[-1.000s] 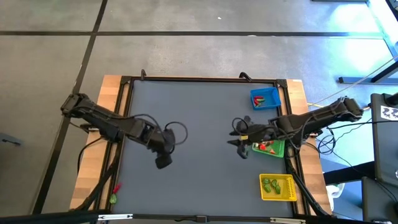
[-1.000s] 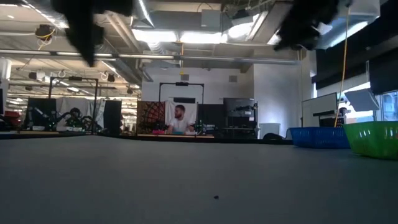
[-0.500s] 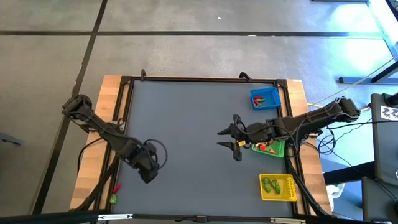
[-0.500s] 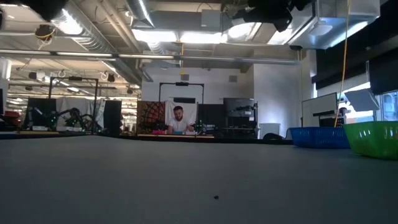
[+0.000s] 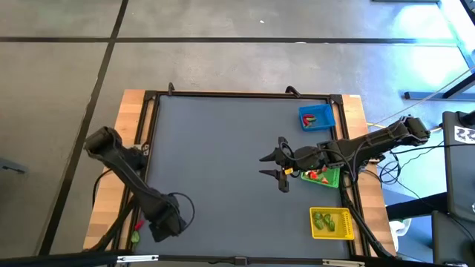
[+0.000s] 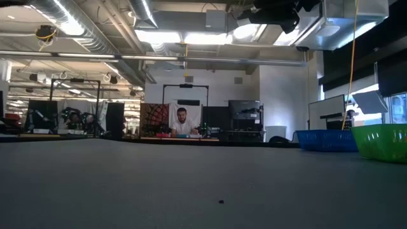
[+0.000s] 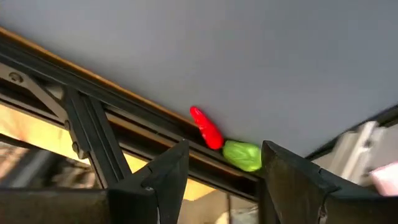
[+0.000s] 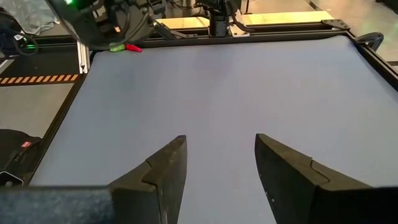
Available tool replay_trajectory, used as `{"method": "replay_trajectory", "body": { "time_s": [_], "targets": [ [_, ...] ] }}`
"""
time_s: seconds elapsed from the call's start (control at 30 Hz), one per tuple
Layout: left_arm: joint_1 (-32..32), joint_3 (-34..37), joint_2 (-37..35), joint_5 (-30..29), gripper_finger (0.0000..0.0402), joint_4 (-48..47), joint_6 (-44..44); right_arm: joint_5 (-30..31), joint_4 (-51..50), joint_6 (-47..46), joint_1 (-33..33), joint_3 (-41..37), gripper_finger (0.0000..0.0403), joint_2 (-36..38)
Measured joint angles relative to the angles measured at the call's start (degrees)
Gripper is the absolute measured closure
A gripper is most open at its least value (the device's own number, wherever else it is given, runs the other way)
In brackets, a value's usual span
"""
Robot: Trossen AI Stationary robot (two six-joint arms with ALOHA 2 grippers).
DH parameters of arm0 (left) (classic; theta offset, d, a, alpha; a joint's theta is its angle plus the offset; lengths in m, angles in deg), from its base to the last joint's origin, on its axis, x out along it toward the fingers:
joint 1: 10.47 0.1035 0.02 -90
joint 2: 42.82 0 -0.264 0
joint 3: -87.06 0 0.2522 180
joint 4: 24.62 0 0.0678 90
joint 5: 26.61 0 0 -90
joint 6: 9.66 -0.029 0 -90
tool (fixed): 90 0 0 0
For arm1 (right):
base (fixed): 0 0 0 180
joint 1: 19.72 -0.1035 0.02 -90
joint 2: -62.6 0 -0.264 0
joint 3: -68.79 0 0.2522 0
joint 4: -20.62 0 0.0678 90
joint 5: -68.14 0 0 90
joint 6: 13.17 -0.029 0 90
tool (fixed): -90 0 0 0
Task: Sort produce into baskets
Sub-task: Put the red chili pepper into the blue basket
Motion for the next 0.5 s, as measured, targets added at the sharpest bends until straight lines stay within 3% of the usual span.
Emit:
{"method": "replay_trajectory", "body": {
  "time_s": [0.33, 0.5],
  "targets": [
    [-1.9, 0.1, 7.3, 2.9, 0.0206, 0.4, -6.2, 0.0, 0.0, 0.0, 0.0, 0.0, 0.0215, 0.0],
    [-1.9, 0.8, 9.2, 5.5, 0.0206, 1.3, -4.5, 0.0, 0.0, 0.0, 0.0, 0.0, 0.0215, 0.0]
  ]
}}
